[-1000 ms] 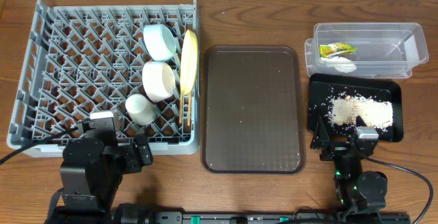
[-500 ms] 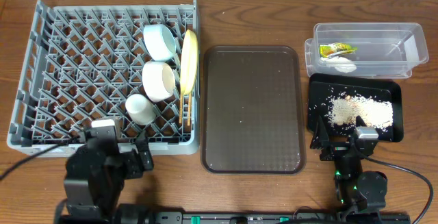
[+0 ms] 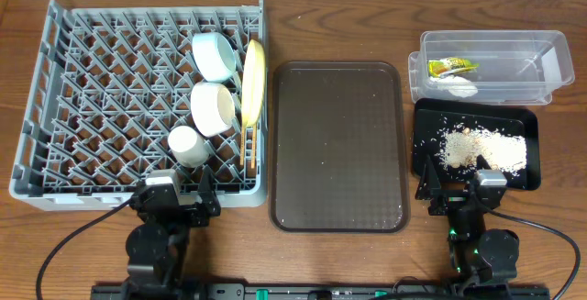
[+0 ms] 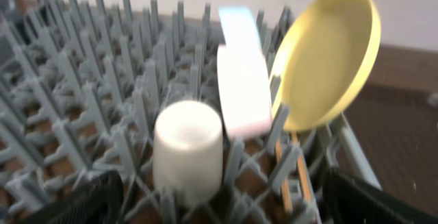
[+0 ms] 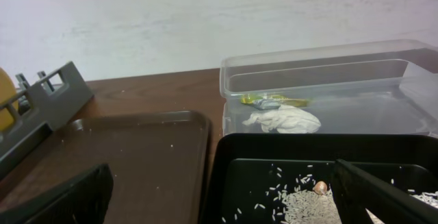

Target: Sort waste into correct bins and load items into the dishwasher rack

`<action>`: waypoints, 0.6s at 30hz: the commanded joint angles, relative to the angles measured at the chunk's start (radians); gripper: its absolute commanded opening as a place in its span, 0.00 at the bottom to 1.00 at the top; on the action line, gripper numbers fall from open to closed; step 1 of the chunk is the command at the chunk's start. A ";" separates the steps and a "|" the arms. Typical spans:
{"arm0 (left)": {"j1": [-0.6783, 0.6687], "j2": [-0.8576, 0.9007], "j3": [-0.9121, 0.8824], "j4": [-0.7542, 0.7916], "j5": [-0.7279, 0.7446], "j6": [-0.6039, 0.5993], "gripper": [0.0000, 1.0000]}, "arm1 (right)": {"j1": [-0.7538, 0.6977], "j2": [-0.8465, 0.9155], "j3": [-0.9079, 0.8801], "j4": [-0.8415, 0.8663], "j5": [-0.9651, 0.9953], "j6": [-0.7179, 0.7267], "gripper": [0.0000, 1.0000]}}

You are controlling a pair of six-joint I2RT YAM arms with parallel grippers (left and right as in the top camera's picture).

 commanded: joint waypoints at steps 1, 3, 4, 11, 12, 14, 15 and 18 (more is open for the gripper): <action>0.000 -0.023 -0.062 0.101 -0.012 0.013 0.94 | 0.012 -0.009 -0.002 -0.003 -0.001 -0.010 0.99; 0.006 -0.023 -0.100 0.188 -0.012 0.014 0.94 | 0.012 -0.009 -0.002 -0.003 -0.001 -0.011 0.99; 0.012 -0.023 -0.119 0.231 -0.012 0.014 0.94 | 0.012 -0.009 -0.002 -0.003 -0.001 -0.010 0.99; 0.027 -0.023 -0.198 0.330 -0.008 0.015 0.94 | 0.012 -0.009 -0.002 -0.003 -0.001 -0.011 0.99; 0.027 -0.023 -0.198 0.313 -0.006 0.021 0.94 | 0.012 -0.009 -0.002 -0.003 -0.001 -0.010 0.99; 0.027 -0.023 -0.198 0.298 -0.003 0.041 0.94 | 0.012 -0.009 -0.002 -0.003 -0.001 -0.010 0.99; 0.027 -0.023 -0.198 0.298 -0.001 0.057 0.94 | 0.012 -0.009 -0.002 -0.003 -0.001 -0.010 0.99; 0.027 -0.023 -0.198 0.298 -0.001 0.062 0.94 | 0.012 -0.009 -0.002 -0.003 -0.001 -0.011 0.99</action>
